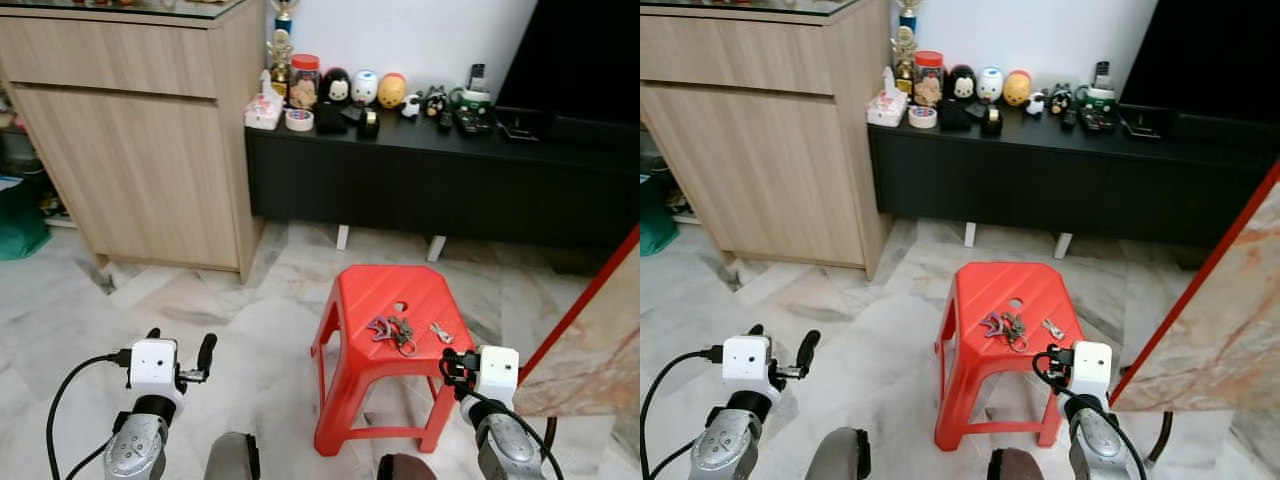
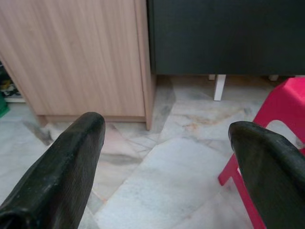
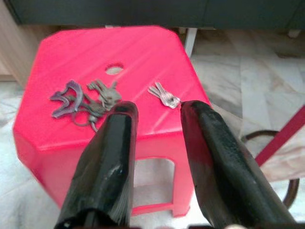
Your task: Hang keys on a hook
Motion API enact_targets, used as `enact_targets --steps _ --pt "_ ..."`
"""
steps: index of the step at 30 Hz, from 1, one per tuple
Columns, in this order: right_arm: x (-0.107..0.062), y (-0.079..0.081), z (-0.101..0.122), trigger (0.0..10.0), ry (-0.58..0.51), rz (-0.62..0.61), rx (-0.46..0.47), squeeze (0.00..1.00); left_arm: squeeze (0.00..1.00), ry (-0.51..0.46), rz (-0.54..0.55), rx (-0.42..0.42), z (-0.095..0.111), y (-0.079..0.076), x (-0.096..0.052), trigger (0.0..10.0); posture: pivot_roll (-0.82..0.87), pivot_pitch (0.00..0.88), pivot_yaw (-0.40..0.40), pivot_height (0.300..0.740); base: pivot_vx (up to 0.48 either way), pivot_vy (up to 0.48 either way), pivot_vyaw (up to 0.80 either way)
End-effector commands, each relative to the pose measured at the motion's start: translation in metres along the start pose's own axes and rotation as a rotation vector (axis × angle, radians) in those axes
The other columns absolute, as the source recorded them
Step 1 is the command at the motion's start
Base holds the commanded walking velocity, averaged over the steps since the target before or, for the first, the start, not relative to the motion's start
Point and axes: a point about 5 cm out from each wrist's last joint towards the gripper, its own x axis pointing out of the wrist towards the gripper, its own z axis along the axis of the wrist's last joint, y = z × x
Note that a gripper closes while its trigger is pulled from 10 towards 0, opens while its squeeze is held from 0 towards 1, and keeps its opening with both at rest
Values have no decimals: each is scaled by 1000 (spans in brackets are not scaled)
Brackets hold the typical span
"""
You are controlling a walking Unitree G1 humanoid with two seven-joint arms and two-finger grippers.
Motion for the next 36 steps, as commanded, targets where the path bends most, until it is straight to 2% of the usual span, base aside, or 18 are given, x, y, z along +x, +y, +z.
enact_targets --steps 1,7,25,29,36 --pt "1 -3 1 10000 14 -10 -5 0 0 -4 -5 -8 2 -2 2 10000 66 0 -82 597 0 0 0" --pt "1 -4 2 10000 0 -16 -9 0 0 -5 -7 -9 2 -2 2 10000 67 0 -81 564 201 0 0" --pt "0 -2 2 10000 -9 2 -29 0 0 -10 -11 -8 3 -2 2 10000 65 0 -78 564 284 0 0" --pt "0 -1 2 10000 -17 11 -24 0 0 -12 -10 -9 3 -2 3 10000 65 0 -78 564 316 0 800" --pt "-1 -2 2 10000 -15 6 -16 0 0 -14 -12 -11 4 -3 4 10000 63 0 -79 564 324 0 0"
